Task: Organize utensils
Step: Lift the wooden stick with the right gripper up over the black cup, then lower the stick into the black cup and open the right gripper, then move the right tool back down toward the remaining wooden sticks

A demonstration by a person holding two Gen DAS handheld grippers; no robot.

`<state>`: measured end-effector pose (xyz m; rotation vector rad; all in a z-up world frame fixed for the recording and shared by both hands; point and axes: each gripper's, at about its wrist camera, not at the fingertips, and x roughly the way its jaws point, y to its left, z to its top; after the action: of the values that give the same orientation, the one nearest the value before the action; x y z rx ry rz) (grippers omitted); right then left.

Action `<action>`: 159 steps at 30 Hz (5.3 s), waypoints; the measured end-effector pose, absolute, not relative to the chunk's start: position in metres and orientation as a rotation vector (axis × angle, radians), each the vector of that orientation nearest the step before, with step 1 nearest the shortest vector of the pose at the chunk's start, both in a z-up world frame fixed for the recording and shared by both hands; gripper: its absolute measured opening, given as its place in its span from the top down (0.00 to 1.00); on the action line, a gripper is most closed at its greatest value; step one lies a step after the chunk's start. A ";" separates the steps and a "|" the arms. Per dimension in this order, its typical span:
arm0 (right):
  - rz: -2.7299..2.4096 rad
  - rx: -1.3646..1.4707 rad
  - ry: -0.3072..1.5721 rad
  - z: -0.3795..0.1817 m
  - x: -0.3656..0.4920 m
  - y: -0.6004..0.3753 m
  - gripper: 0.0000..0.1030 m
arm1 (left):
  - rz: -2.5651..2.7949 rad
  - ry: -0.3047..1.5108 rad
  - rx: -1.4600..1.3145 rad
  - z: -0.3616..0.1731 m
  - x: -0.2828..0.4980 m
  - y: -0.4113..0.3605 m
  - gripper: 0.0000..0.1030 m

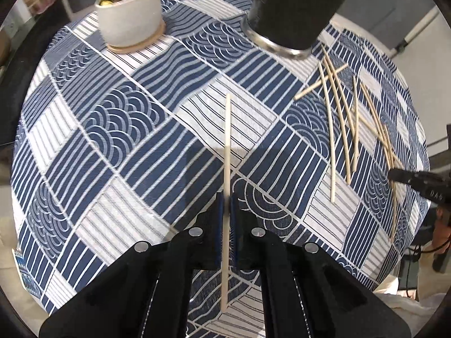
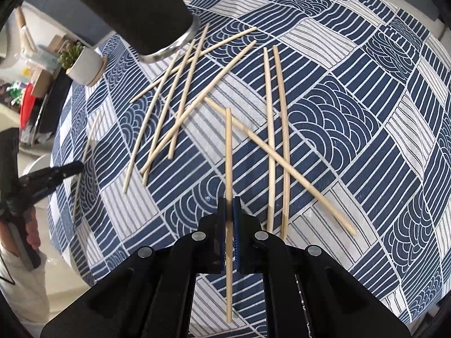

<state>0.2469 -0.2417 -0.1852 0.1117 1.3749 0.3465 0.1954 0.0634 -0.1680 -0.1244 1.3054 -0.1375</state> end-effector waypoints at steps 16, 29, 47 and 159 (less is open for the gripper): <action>0.366 0.124 1.166 -0.113 0.225 -0.251 0.95 | -0.151 1.131 -0.096 -0.090 0.173 0.057 0.95; 0.388 0.113 0.995 -0.060 0.202 -0.250 0.95 | -0.141 0.997 -0.055 -0.040 0.151 0.051 0.95; 0.523 0.133 0.748 0.030 0.238 -0.241 0.95 | -0.163 0.832 -0.056 0.050 0.186 0.038 0.95; 0.492 0.052 0.555 0.045 0.299 -0.215 0.09 | -0.355 0.516 -0.219 0.015 0.223 0.057 0.06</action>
<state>0.2986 -0.2151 0.0453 0.0520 0.5547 0.4923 0.2235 0.0571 0.0147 -0.2187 0.5159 -0.3554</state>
